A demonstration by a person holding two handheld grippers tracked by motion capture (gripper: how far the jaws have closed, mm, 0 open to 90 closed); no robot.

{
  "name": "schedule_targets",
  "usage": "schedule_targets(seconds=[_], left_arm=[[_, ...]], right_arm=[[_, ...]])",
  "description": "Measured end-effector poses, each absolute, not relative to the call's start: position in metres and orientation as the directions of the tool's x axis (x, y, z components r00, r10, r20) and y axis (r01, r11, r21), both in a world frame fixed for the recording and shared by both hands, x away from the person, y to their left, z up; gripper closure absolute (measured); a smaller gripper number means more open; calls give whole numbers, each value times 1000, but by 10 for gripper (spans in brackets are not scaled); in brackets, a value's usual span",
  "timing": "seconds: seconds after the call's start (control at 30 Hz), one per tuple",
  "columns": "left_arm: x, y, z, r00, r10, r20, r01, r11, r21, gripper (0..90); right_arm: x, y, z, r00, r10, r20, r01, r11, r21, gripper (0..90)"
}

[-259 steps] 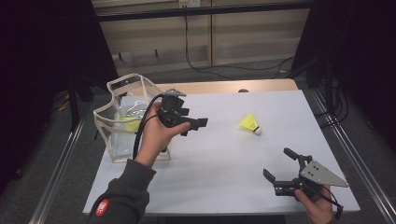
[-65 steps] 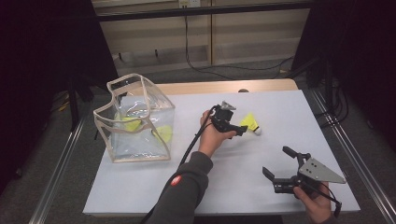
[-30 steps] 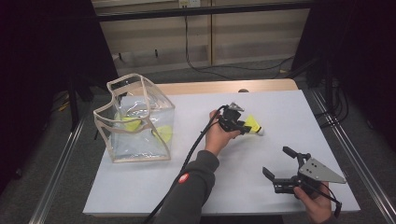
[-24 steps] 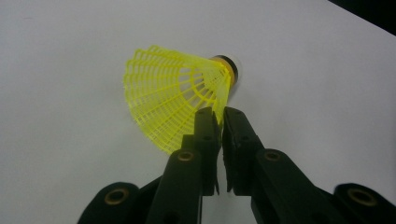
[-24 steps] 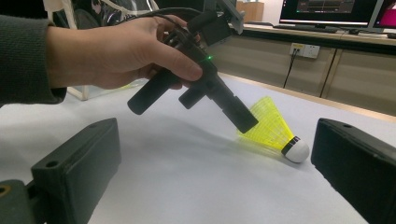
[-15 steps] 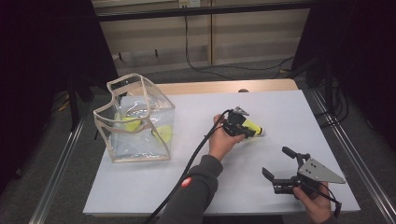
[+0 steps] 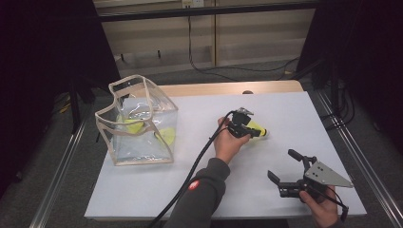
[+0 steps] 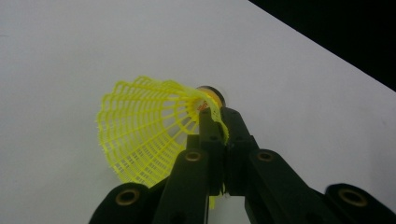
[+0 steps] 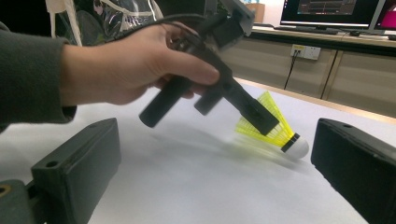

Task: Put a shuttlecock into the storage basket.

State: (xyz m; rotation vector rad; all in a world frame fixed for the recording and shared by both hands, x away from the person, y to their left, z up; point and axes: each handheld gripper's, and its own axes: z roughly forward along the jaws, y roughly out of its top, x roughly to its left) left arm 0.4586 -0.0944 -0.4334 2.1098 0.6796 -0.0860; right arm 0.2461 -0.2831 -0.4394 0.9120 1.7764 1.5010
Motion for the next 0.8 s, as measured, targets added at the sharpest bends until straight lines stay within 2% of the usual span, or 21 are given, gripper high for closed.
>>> schedule_targets(seconds=[0.8], left_arm=[[446, -50, -392, 845, 424, -326, 507, -441, 741, 885]], right_arm=[[246, -281, -439, -560, 828, -31, 103, 107, 989, 13]])
